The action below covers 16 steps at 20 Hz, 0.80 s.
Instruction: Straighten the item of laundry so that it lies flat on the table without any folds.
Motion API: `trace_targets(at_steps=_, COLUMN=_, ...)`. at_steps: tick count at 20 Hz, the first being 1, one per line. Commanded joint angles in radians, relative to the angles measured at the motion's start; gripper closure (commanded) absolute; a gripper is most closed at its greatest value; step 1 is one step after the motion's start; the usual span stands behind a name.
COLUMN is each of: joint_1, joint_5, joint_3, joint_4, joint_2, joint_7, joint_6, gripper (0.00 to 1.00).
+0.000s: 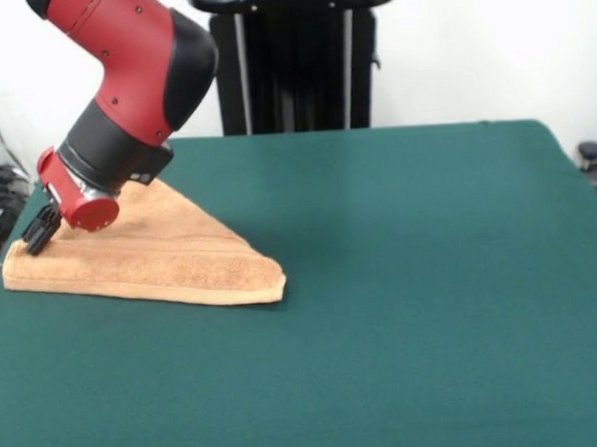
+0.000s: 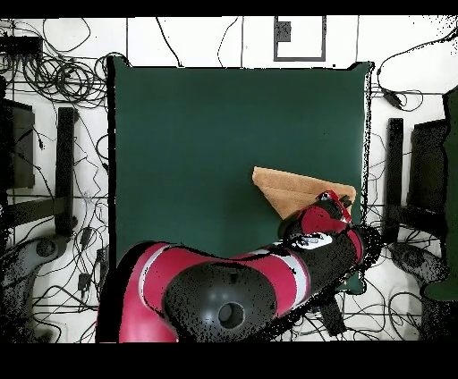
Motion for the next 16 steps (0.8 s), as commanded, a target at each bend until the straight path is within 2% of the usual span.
trace_targets(at_steps=1, joint_1=0.0, joint_5=0.039, joint_3=0.087, joint_4=-0.024, joint_2=0.035, joint_7=0.058, joint_6=-0.068, gripper=1.0)
trace_targets(at_steps=11, joint_1=0.017, joint_5=0.052, joint_3=0.073, joint_4=-0.021, joint_2=0.039, joint_7=0.059, joint_6=-0.045, gripper=1.0)
trace_targets(at_steps=16, joint_1=0.078, joint_5=0.08, joint_3=-0.005, joint_4=-0.029, joint_2=0.059, joint_7=0.044, joint_6=0.032, gripper=1.0)
